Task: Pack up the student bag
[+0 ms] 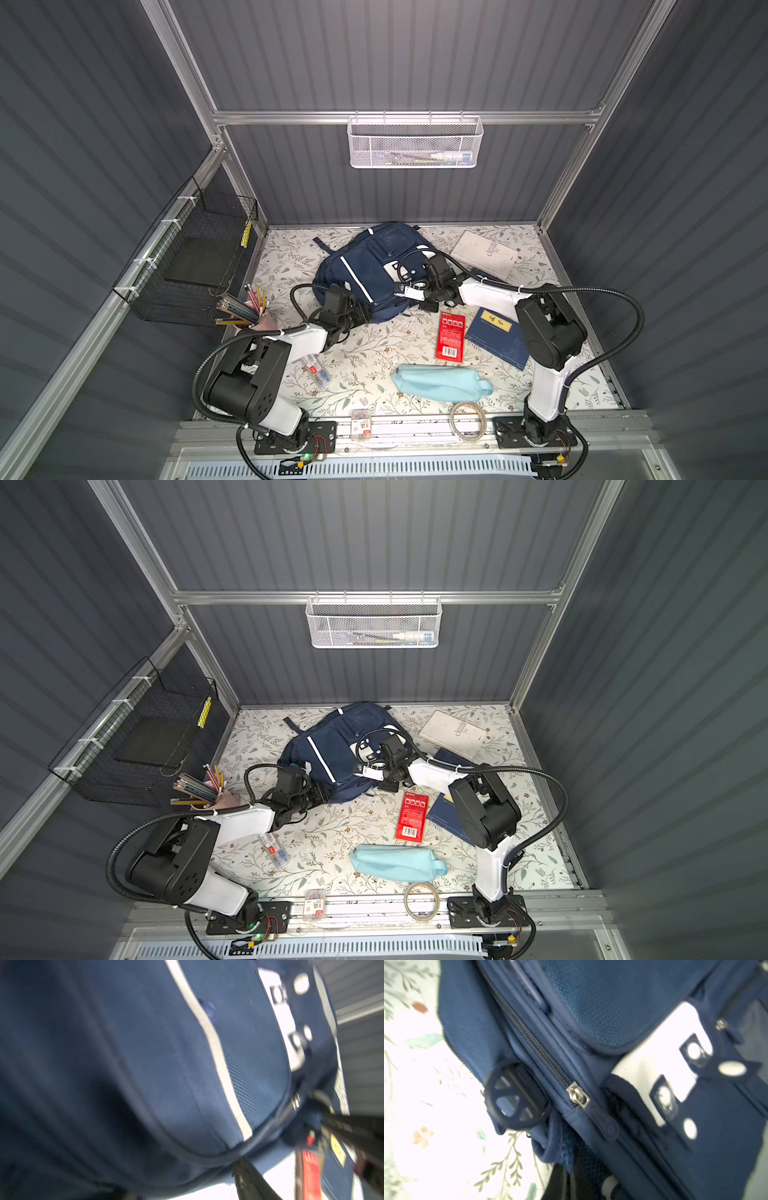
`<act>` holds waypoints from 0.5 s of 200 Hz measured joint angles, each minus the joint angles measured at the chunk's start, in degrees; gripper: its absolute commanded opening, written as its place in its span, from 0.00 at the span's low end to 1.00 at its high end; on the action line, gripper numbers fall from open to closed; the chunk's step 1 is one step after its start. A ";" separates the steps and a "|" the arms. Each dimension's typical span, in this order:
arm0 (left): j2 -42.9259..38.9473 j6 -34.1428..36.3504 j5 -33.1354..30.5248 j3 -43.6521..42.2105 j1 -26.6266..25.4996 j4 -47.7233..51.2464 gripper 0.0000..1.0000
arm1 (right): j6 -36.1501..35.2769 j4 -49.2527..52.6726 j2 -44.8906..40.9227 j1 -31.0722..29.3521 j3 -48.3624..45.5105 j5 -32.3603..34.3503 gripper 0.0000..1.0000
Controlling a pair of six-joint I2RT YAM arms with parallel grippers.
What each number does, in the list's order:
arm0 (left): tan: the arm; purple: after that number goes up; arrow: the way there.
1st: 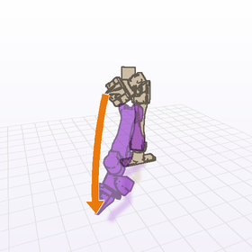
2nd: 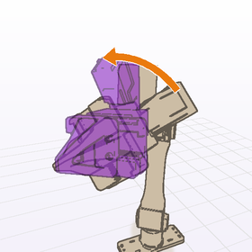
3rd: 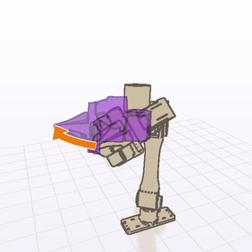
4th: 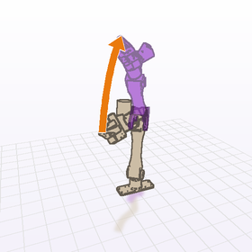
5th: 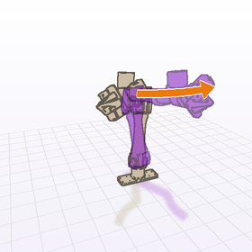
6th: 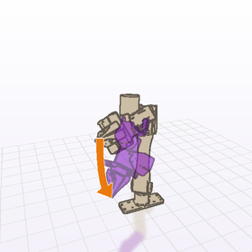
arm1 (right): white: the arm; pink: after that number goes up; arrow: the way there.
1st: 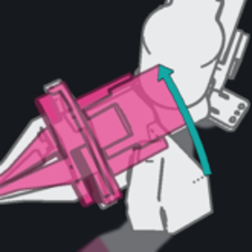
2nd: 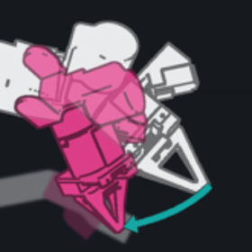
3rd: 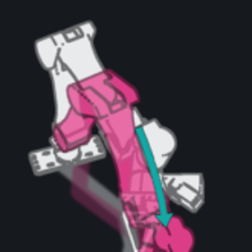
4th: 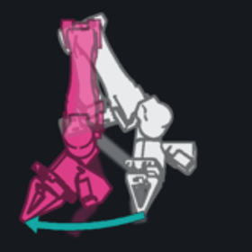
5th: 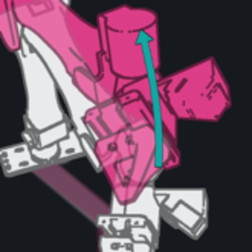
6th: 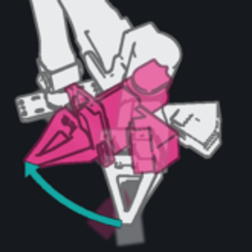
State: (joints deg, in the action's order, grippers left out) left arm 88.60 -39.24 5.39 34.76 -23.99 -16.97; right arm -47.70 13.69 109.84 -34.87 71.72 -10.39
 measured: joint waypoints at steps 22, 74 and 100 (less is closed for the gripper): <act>2.36 0.83 -1.97 3.04 0.39 -0.31 0.55 | 6.99 2.84 0.87 -0.04 2.16 -1.68 0.00; -6.12 1.90 -13.09 -2.03 -9.40 -1.09 0.54 | 16.28 5.29 2.51 -0.17 4.72 -4.98 0.00; -10.23 3.82 -15.34 -6.14 -20.11 -4.42 0.42 | 19.17 3.96 2.51 -1.64 4.90 -8.15 0.00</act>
State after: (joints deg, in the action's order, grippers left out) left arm 78.37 -35.42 -9.96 28.62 -44.10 -21.39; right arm -28.53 17.65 112.36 -36.51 76.62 -18.55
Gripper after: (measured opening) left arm 0.477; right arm 0.045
